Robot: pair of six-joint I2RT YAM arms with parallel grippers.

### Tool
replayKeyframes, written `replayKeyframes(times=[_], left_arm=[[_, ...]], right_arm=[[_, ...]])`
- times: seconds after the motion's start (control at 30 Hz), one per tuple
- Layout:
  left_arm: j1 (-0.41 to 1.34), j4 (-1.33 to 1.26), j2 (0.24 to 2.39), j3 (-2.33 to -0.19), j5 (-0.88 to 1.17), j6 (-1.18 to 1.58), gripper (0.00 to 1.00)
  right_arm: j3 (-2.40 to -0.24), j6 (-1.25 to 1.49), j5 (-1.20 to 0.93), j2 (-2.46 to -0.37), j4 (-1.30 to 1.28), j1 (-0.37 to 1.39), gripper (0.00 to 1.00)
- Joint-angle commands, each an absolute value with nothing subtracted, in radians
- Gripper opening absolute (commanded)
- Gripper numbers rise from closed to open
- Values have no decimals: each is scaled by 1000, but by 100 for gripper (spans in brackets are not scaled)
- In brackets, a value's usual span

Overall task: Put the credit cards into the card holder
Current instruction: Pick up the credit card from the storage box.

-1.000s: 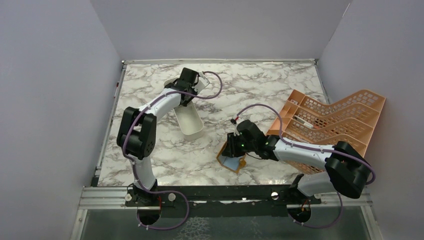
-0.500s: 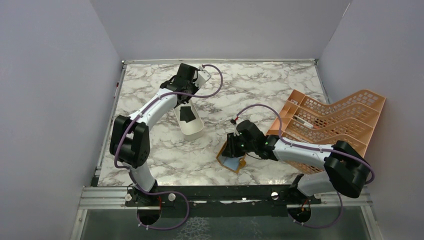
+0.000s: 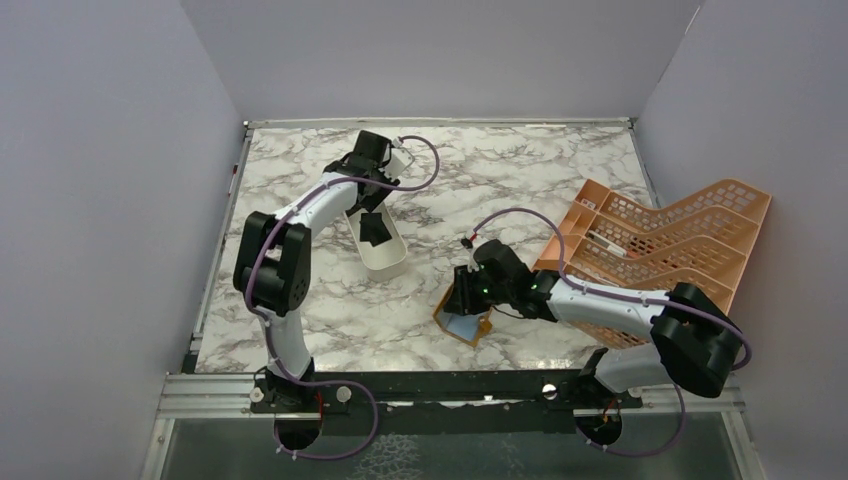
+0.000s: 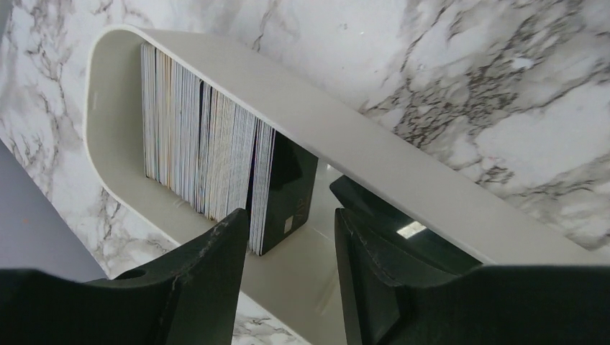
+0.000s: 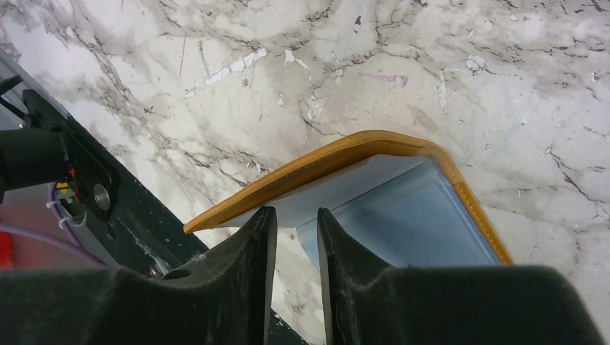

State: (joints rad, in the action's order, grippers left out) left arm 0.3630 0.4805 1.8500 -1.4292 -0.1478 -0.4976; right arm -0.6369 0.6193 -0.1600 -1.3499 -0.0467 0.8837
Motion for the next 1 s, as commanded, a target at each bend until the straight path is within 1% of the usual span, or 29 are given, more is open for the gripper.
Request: replayKeyframes(times=[0.0, 0.23, 0.43, 0.73, 0.8, 0.97], left_arm=[[335, 419, 1910, -1454, -219, -552, 51], [323, 306, 1911, -1402, -268, -604, 53], [322, 304, 1922, -1393, -194, -627, 56], [314, 301, 1979, -1424, -247, -634, 57], [314, 298, 1983, -1426, -256, -636, 56], [314, 292, 1972, -1430, -269, -638, 48]], right_arm=[[-641, 604, -174, -1320, -49, 890, 33], [-641, 598, -163, -1307, -63, 890, 33], [-659, 598, -171, -1320, -62, 890, 33], [-672, 598, -166, -1318, -70, 890, 33], [-668, 598, -165, -1316, -72, 890, 33], [-664, 601, -164, -1310, -68, 890, 33]])
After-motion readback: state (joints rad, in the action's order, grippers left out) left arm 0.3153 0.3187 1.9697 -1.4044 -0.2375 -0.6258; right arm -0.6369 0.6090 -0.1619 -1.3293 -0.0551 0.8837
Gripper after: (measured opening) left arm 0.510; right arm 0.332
